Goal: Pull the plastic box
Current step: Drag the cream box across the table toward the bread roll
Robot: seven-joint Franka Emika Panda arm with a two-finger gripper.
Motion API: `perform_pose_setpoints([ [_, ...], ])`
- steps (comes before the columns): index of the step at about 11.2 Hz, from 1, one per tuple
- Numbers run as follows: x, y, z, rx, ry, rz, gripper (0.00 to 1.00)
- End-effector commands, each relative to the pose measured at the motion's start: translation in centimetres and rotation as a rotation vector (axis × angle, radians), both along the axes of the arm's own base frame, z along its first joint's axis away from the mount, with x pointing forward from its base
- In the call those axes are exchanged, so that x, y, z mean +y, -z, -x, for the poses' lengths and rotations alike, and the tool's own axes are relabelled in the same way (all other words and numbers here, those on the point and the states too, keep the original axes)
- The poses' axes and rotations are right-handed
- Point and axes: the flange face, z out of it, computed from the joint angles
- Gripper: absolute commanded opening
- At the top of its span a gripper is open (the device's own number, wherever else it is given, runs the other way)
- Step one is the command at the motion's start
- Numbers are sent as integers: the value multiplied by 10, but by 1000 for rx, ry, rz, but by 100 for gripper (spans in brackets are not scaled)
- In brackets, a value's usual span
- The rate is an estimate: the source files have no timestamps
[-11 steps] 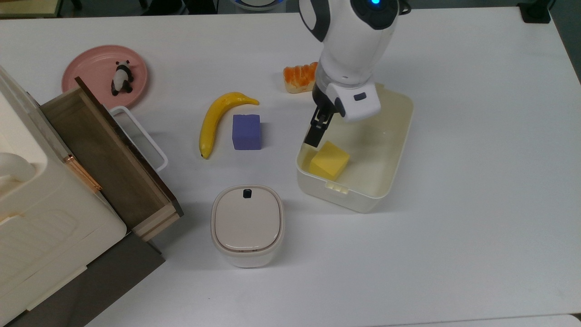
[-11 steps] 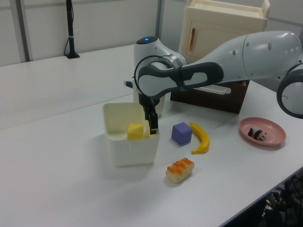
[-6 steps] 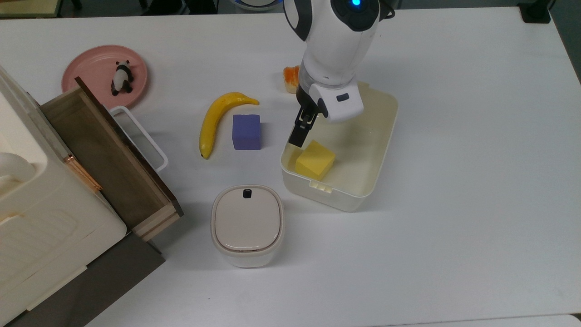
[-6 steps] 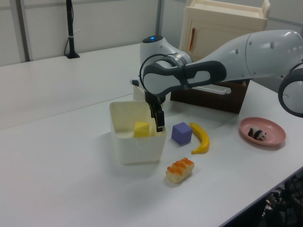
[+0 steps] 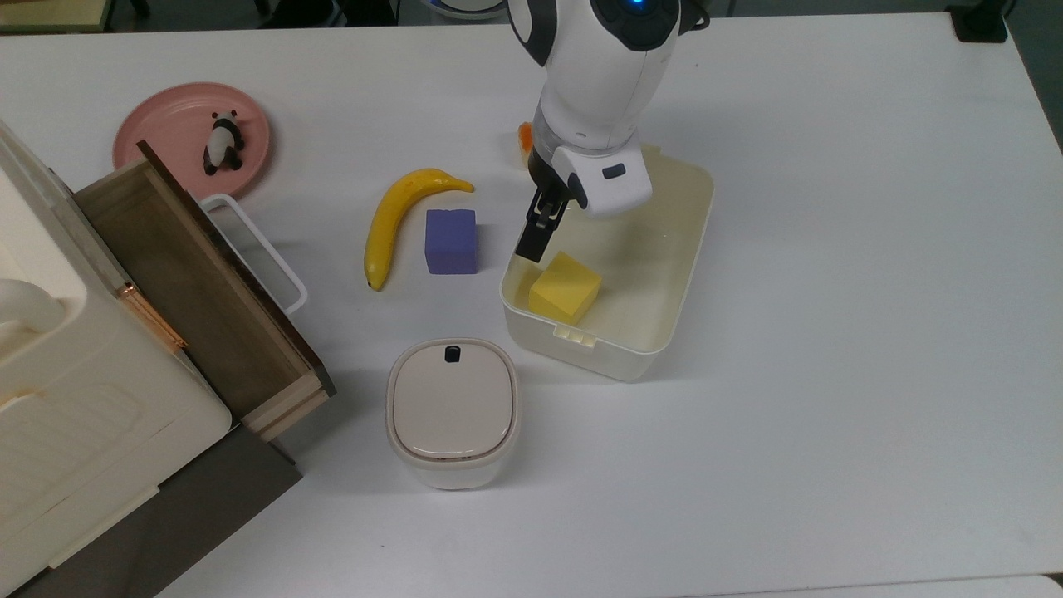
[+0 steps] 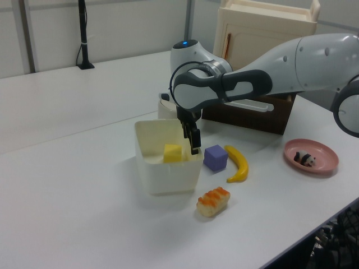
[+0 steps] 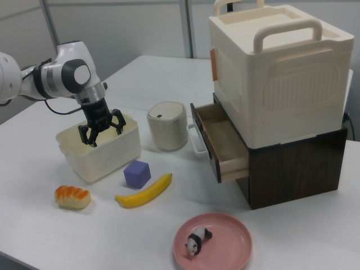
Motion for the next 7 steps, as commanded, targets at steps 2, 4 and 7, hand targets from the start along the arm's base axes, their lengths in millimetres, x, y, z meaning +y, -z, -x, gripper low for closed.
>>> perform_pose_setpoints([
  [2, -1, -9, 11, 9, -20, 21, 100],
  [4, 3, -12, 10, -3, -2, 7, 100],
  [7, 12, -28, 5, -47, 50, -11, 100],
])
